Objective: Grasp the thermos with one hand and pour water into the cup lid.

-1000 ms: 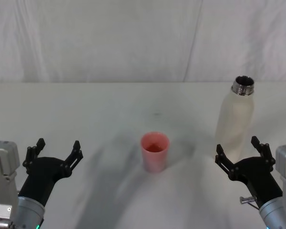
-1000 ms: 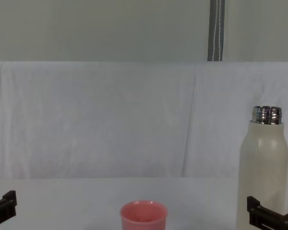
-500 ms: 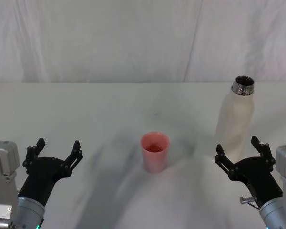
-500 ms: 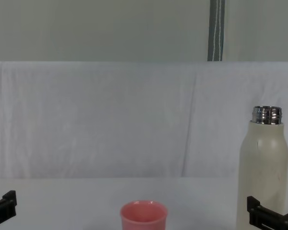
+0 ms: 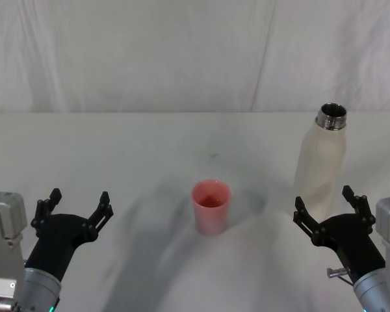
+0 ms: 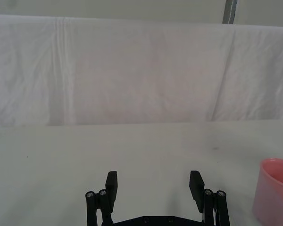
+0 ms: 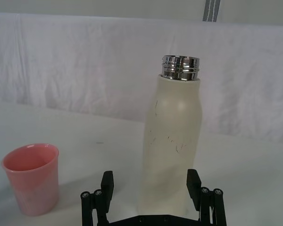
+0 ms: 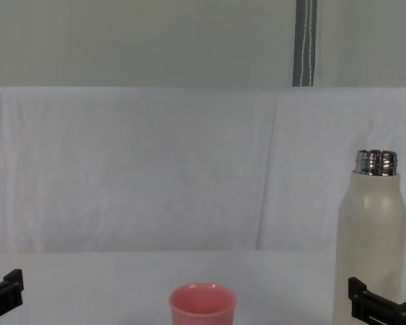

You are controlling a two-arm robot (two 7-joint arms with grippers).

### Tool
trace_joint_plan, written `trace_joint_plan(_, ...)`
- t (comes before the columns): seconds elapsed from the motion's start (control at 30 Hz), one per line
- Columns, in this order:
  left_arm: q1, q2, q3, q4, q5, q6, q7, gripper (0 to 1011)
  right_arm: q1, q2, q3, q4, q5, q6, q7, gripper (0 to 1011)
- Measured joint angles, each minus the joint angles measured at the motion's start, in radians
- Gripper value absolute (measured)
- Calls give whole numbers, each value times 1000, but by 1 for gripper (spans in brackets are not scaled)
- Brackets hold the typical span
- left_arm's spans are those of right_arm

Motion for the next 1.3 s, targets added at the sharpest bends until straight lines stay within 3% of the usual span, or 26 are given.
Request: trace_joint_plan(1.3,0,0,0,0,0,0,0,1001,0,0,0,0,0,0,0,1001)
